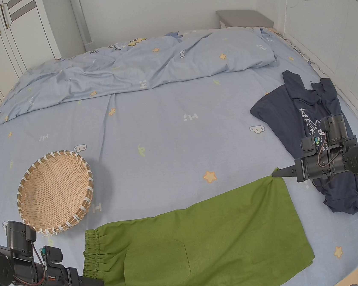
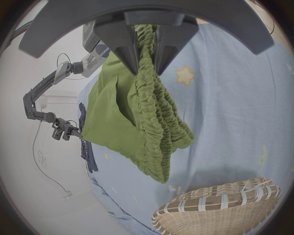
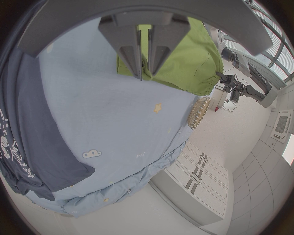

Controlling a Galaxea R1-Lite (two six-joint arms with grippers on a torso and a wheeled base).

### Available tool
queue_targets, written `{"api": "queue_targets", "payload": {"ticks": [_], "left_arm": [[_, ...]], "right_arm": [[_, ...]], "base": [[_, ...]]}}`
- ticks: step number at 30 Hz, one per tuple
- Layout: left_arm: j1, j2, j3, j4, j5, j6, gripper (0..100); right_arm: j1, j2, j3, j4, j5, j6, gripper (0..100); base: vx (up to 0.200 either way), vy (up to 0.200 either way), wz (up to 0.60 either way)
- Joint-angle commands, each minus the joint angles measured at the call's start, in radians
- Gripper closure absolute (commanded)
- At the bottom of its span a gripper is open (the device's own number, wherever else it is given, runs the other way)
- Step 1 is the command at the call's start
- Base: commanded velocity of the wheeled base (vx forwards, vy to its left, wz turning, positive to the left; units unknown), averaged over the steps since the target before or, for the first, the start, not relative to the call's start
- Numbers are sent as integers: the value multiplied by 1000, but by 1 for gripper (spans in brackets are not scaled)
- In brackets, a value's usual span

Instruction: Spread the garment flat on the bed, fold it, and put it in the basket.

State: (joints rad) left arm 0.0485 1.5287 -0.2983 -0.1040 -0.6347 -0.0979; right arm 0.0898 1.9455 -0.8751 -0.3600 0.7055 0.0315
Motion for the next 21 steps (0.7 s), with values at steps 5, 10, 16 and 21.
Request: {"api": "queue_targets", "payload": {"ticks": [5,10,16,21], "left_arm": [[-1,1,2,-5,1,0,100],[-4,-2,1,-5,1,0,100],[-10,-48,-19,-6,12,0,100],[2,-182,-48,3,18,-14,100]], "right_arm": [[1,62,-8,-7,0,-2,100],[1,72,-2,-7,2,-1,0],[-25,3,5,6,0,7,0],[-48,-65,8,18,3,56,0]], "base": [[0,0,0],[0,0,0],[0,0,0],[0,0,0]]}}
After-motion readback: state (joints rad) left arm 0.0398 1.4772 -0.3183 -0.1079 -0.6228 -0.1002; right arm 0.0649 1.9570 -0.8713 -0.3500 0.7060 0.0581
